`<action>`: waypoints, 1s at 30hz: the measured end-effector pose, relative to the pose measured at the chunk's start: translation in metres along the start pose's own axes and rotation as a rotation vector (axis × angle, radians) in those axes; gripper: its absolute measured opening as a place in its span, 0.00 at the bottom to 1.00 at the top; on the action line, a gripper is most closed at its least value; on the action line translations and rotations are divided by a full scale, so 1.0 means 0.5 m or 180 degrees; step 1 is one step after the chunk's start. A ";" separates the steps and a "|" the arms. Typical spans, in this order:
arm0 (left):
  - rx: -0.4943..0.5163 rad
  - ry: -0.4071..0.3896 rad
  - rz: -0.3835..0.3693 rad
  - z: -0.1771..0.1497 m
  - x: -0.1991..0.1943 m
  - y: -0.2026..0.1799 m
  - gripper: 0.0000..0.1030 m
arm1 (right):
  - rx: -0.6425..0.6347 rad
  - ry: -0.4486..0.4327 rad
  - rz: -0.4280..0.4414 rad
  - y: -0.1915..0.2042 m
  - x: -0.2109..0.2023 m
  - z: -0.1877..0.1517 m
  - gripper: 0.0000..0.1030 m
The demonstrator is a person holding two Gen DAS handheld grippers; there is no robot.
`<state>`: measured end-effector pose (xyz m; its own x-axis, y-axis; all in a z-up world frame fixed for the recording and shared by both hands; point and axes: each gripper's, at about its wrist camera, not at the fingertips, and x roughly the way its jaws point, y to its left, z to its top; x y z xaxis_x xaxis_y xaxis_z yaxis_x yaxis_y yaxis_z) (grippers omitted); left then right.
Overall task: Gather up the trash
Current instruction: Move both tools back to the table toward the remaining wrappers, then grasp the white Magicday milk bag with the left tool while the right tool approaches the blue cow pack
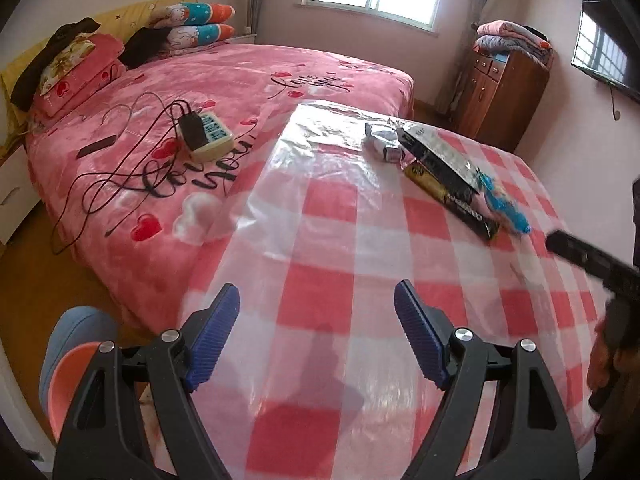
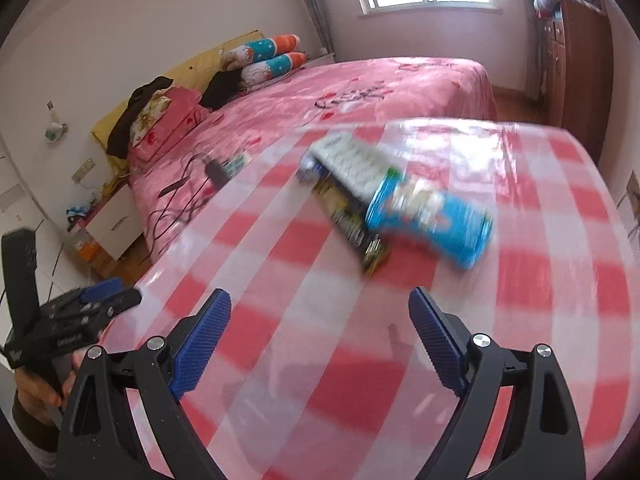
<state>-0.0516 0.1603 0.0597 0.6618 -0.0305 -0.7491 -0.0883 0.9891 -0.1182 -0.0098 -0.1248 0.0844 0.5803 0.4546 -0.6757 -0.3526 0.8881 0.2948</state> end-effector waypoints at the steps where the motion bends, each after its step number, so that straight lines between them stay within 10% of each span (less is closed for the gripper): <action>1: -0.0009 0.0004 -0.0005 0.006 0.008 -0.001 0.78 | -0.0014 0.0004 0.0007 -0.005 0.009 0.015 0.87; 19: -0.0068 0.0123 -0.0010 0.052 0.107 0.022 0.78 | -0.0659 0.0518 -0.0111 -0.049 0.260 0.164 0.87; 24: -0.0063 0.0117 -0.0091 0.077 0.133 0.013 0.78 | -0.0825 0.0493 -0.0264 -0.054 0.254 0.153 0.63; 30: -0.0079 0.0095 -0.0166 0.118 0.167 -0.006 0.78 | -0.0874 0.0531 -0.0145 -0.055 0.227 0.130 0.60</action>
<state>0.0478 0.1633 0.0361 0.6434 -0.0865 -0.7606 -0.0731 0.9821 -0.1735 0.1134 -0.0934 0.0435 0.4797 0.3774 -0.7921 -0.5270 0.8457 0.0838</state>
